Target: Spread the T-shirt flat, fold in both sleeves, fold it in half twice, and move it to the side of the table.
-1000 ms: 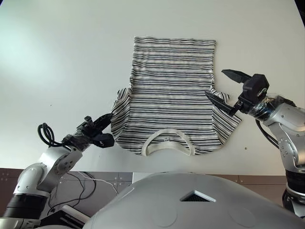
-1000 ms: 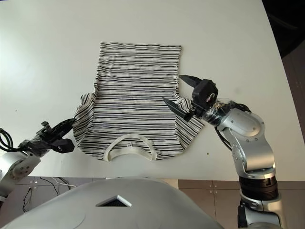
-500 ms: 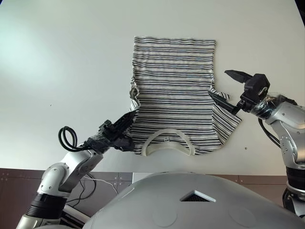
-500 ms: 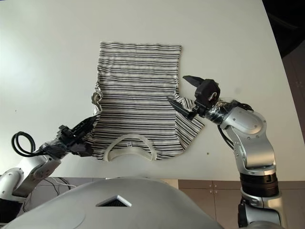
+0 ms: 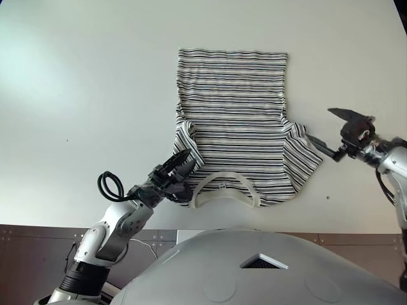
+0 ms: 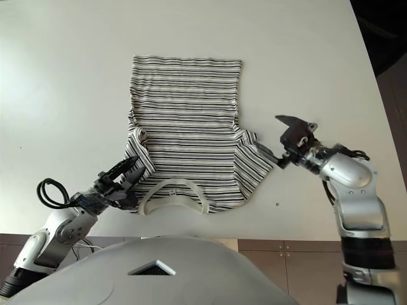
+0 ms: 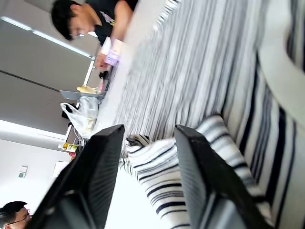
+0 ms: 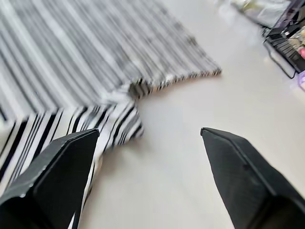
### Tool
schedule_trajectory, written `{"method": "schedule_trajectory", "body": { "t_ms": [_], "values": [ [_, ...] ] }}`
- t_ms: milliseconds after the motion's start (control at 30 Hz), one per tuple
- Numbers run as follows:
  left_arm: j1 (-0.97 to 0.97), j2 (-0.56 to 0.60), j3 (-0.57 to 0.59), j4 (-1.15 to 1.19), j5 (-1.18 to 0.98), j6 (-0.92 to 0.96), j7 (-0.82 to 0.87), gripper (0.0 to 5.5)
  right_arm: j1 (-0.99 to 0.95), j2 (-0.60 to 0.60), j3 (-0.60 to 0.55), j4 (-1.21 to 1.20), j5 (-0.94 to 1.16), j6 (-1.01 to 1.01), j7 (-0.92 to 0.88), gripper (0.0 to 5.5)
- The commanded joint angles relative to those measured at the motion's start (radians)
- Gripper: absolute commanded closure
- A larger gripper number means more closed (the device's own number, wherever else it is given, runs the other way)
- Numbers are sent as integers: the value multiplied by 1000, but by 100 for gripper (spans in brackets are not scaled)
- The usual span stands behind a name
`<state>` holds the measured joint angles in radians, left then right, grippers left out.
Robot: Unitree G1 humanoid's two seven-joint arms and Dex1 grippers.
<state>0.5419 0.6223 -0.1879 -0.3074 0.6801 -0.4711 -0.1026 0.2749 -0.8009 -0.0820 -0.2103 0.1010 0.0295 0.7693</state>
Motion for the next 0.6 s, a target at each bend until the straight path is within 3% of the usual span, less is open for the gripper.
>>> {"method": "schedule_trajectory", "body": {
  "t_ms": [33, 167, 300, 500, 600],
  "values": [
    [13, -18, 61, -45, 11, 17, 37, 291, 38, -90, -56, -9, 7, -85, 101, 155],
    [5, -51, 124, -101, 16, 45, 64, 273, 114, -202, 12, 40, -184, -330, 152, 155],
    [28, -51, 176, -101, -25, 50, 58, 273, 155, -254, 3, 69, -224, -438, 174, 155],
    [74, -76, 162, -106, -51, 57, 27, 273, 151, -203, 50, 113, -361, -511, 56, 155],
    [105, -77, 151, -96, -51, 50, 14, 238, 175, -200, 55, 120, -385, -527, 20, 155]
  ]
}}
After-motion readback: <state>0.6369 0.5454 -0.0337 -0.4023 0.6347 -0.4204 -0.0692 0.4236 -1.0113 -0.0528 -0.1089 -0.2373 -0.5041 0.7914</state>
